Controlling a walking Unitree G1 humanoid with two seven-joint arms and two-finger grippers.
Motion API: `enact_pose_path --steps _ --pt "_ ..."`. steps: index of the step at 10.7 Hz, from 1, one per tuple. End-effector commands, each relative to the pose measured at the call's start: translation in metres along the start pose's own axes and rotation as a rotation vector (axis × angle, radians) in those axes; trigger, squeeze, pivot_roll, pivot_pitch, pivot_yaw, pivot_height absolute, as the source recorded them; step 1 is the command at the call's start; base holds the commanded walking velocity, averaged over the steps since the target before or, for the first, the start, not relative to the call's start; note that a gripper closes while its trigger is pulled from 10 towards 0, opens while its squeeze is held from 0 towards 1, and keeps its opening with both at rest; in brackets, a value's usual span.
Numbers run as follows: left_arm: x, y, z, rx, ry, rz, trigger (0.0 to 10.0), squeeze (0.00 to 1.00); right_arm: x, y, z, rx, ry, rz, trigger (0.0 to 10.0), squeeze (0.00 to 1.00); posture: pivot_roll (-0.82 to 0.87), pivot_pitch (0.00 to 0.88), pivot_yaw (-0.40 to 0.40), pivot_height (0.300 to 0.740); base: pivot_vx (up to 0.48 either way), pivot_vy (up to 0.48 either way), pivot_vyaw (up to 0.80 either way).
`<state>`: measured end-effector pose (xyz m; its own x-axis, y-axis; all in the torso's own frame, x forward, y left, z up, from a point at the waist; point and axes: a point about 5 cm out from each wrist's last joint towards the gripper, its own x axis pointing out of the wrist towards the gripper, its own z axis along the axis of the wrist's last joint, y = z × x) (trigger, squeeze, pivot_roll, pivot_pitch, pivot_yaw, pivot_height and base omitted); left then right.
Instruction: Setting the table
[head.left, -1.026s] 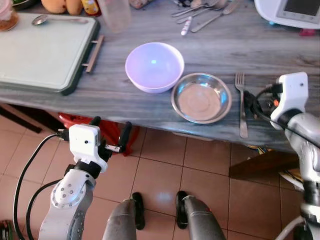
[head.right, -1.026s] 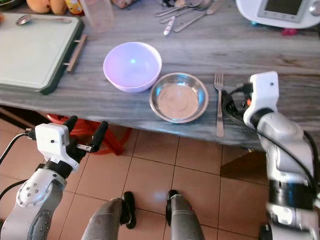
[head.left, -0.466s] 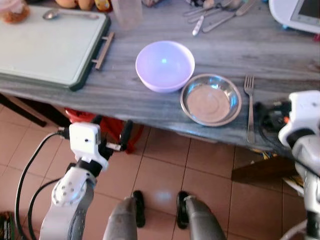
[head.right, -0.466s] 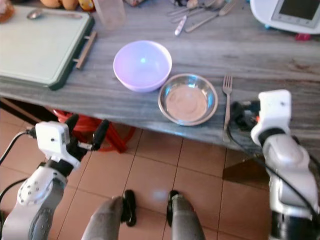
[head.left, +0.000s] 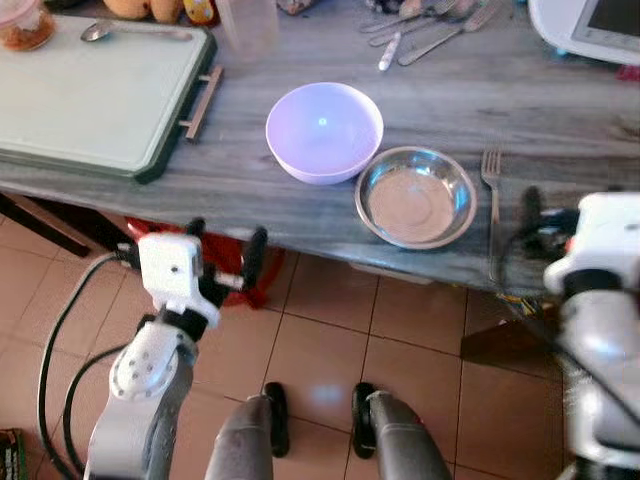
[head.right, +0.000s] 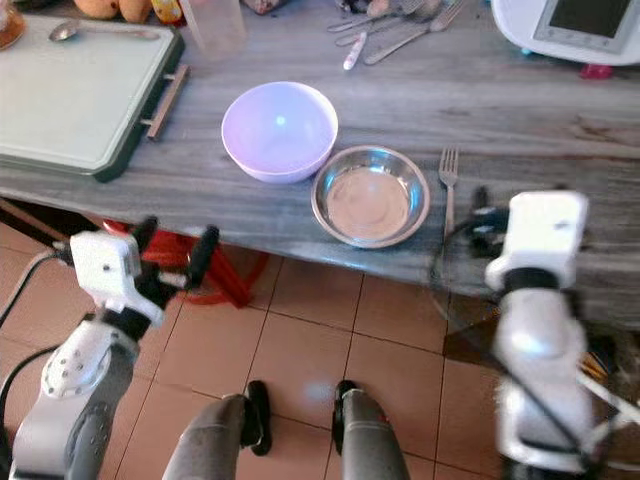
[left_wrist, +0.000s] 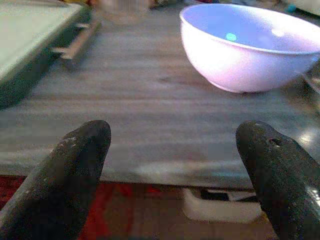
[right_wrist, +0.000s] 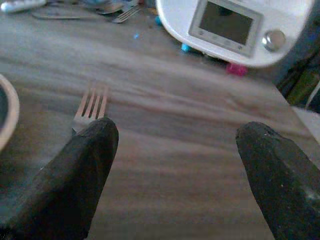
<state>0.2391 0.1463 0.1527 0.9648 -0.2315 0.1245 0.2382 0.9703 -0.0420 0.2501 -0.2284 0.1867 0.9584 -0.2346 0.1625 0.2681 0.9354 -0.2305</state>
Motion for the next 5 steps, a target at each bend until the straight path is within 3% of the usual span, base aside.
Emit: enact_pose_path --steps 1,4,5 --pt "-0.003 0.007 -0.008 0.019 0.037 0.06 10.0 0.0 -0.005 0.002 -0.002 0.004 0.003 -0.014 10.0 0.0 -0.01 0.239 0.029 0.74 0.0 0.0 0.0" --pt "0.005 0.011 -0.01 0.036 0.053 0.125 10.0 0.0 -0.005 0.015 -0.005 0.037 -0.016 0.008 10.0 0.0 -0.01 0.227 0.026 0.74 0.0 0.0 0.0" --pt "0.007 0.012 -0.01 0.037 0.051 0.135 10.0 0.0 -0.003 0.014 -0.004 0.025 -0.025 -0.003 10.0 0.0 -0.01 0.23 0.025 0.74 -0.33 0.0 0.0"
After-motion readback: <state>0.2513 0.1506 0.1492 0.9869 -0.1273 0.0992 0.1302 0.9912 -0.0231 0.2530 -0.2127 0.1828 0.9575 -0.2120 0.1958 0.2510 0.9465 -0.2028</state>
